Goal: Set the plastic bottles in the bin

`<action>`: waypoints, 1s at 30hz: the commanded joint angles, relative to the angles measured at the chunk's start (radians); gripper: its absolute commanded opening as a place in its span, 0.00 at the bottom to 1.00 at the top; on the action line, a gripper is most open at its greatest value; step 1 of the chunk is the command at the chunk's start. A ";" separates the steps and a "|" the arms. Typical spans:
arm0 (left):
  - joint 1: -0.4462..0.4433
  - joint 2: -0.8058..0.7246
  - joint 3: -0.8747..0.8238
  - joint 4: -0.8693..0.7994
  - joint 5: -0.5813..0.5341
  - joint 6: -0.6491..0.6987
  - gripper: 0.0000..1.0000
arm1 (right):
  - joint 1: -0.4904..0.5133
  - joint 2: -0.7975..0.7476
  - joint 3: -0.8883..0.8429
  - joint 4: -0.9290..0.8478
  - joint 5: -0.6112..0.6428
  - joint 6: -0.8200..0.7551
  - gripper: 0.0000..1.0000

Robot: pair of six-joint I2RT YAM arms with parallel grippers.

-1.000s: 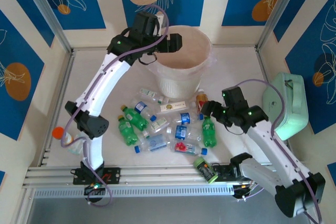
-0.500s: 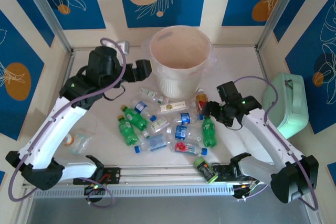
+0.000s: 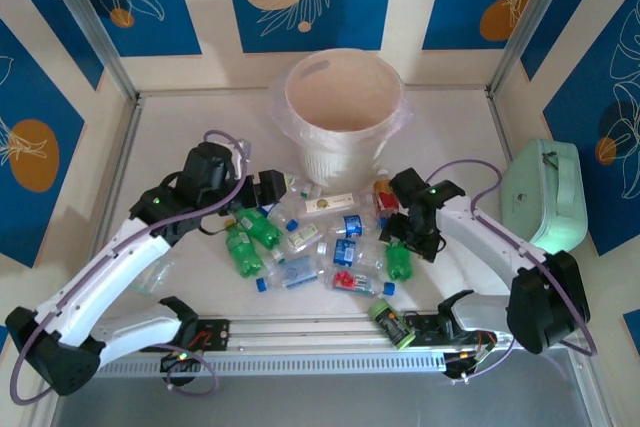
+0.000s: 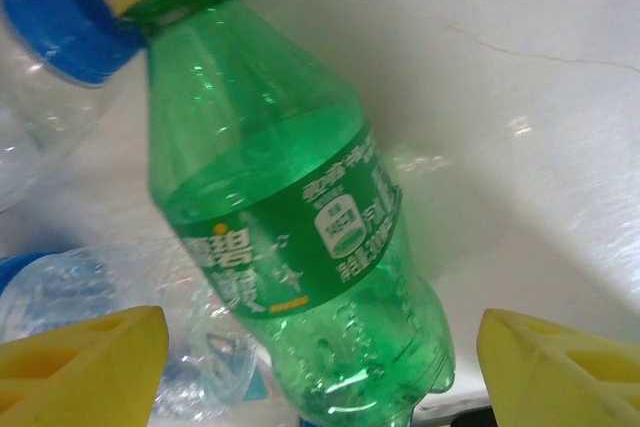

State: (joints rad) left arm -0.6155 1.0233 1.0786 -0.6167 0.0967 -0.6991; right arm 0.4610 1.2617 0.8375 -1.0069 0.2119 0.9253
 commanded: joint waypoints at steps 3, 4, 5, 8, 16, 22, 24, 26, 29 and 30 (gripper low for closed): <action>0.007 -0.054 -0.056 0.030 0.027 -0.007 0.88 | 0.005 0.078 0.039 -0.030 0.036 0.032 0.81; 0.007 -0.063 -0.068 0.033 0.026 -0.011 0.88 | 0.004 0.086 0.039 -0.021 0.038 0.028 0.81; 0.007 -0.075 -0.081 0.036 0.026 -0.018 0.88 | -0.001 0.095 0.038 -0.011 0.033 0.022 0.82; 0.007 -0.100 -0.106 0.031 0.021 -0.028 0.88 | -0.020 0.126 0.039 0.009 0.024 0.011 0.81; 0.008 -0.123 -0.149 0.018 0.023 -0.045 0.88 | -0.079 0.178 0.038 0.050 0.027 -0.030 0.81; 0.007 -0.106 -0.181 0.054 0.042 -0.074 0.88 | -0.122 0.240 0.031 0.089 0.002 -0.048 0.77; 0.007 -0.102 -0.200 0.072 0.049 -0.087 0.88 | -0.127 0.260 0.035 0.095 0.003 -0.055 0.76; 0.007 -0.096 -0.211 0.083 0.053 -0.096 0.88 | -0.133 0.276 0.041 0.099 0.004 -0.060 0.75; 0.007 -0.091 -0.218 0.090 0.054 -0.102 0.87 | -0.140 0.289 0.045 0.102 0.006 -0.065 0.71; 0.007 -0.090 -0.219 0.091 0.054 -0.103 0.87 | -0.140 0.289 0.044 0.103 0.006 -0.066 0.68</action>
State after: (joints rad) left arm -0.6155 0.9329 0.8711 -0.5568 0.1307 -0.7841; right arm 0.3271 1.5425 0.8623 -0.9024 0.2287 0.8650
